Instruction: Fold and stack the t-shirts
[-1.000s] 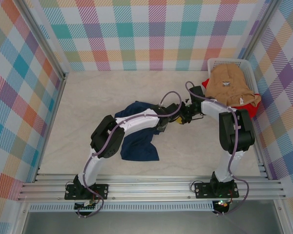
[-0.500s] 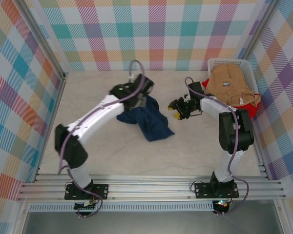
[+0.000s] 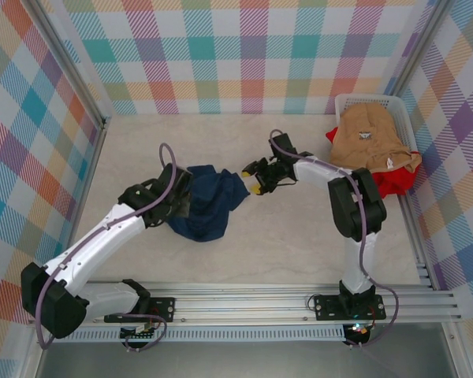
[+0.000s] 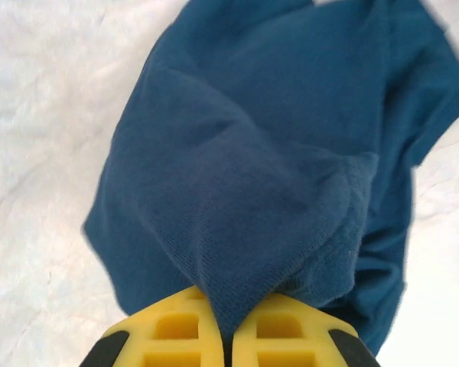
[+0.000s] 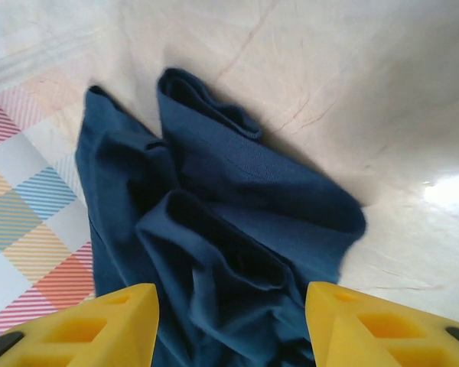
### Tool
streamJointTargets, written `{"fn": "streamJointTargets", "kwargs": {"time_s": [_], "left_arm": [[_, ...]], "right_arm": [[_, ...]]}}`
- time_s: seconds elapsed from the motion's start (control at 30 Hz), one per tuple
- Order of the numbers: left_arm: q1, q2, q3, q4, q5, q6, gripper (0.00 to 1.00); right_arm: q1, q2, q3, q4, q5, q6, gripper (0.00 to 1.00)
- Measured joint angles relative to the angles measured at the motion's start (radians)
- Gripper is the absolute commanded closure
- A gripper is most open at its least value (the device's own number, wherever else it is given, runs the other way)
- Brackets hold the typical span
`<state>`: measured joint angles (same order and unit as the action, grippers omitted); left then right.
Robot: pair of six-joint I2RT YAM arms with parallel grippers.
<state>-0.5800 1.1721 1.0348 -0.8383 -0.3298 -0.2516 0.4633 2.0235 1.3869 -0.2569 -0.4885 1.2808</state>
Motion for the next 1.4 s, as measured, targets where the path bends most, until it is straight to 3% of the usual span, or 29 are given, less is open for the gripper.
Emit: {"fn": "streamJointTargets", "kwargs": {"time_s": [0.27,0.4,0.63,0.83,0.93,1.03,1.07,1.4], "left_arm": [[0.000,-0.113,-0.084,0.002,-0.021,-0.037,1.00],[0.000,-0.131,-0.092,-0.002,-0.043,-0.070,1.00],[0.000,-0.145,-0.069,0.000,-0.076,-0.077,1.00],[0.000,-0.146,-0.055,0.006,-0.083,-0.084,1.00],[0.000,-0.147,-0.055,0.006,-0.084,-0.093,1.00],[0.000,-0.147,-0.055,0.006,-0.094,-0.097,1.00],[0.000,-0.147,-0.055,0.005,-0.103,-0.099,1.00],[0.026,-0.088,0.028,0.058,-0.198,-0.099,1.00]], "right_arm": [[0.061,0.127,0.110,0.011,0.060,0.122,0.46],[0.060,0.172,0.213,-0.070,0.100,0.155,0.47],[0.054,0.194,0.215,-0.107,0.135,0.236,0.44],[0.055,0.303,0.391,-0.123,0.142,0.254,0.46],[0.061,0.327,0.422,-0.123,0.140,0.263,0.54],[0.071,0.333,0.423,-0.128,0.142,0.271,0.90],[0.076,0.337,0.423,-0.134,0.148,0.272,0.98],[0.054,0.336,0.472,-0.199,0.220,0.172,1.00]]}}
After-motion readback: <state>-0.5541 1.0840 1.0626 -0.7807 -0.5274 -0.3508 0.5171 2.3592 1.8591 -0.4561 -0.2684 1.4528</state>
